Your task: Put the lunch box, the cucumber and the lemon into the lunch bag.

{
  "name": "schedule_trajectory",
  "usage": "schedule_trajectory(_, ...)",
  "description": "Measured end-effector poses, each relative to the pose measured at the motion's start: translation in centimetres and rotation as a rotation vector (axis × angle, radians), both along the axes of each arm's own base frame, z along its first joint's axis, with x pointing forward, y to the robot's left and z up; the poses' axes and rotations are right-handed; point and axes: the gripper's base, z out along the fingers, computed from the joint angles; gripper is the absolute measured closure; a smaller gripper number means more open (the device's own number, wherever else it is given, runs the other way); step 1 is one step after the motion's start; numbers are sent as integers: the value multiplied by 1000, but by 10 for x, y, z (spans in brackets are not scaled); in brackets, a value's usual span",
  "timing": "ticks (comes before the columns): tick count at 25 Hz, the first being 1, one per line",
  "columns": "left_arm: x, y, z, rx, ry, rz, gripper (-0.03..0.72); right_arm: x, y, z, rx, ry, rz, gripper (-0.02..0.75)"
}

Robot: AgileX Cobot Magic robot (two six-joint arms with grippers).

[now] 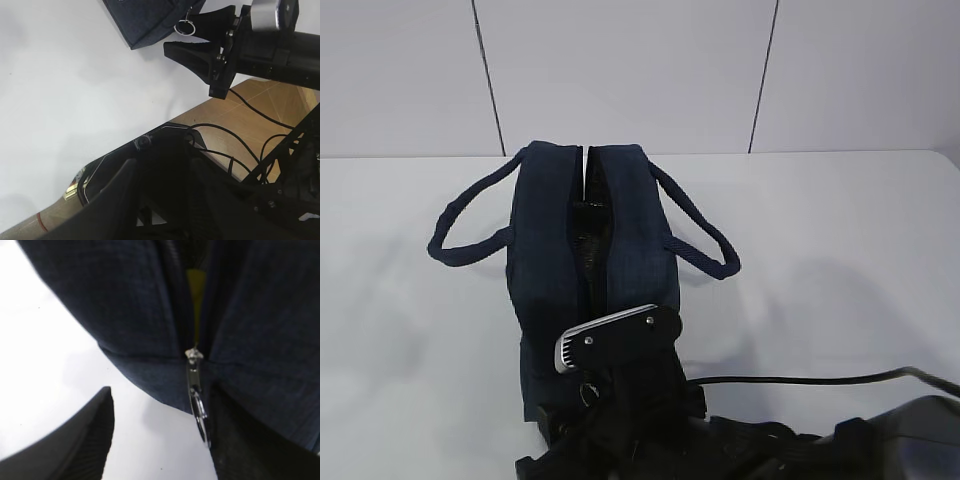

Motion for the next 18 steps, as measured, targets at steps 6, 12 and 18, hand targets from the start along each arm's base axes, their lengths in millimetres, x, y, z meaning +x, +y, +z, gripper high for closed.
schedule_trajectory(6,0,-1,1,-15,5,-1,449,0,-1,0,2,5,-12,310)
schedule_trajectory(12,0,-1,1,-16,5,-2,450,1,-1,0,7,13,-31,310)
schedule_trajectory(18,-1,-1,1,-18,6,-2,450,1,-2,-1,8,16,-38,310)
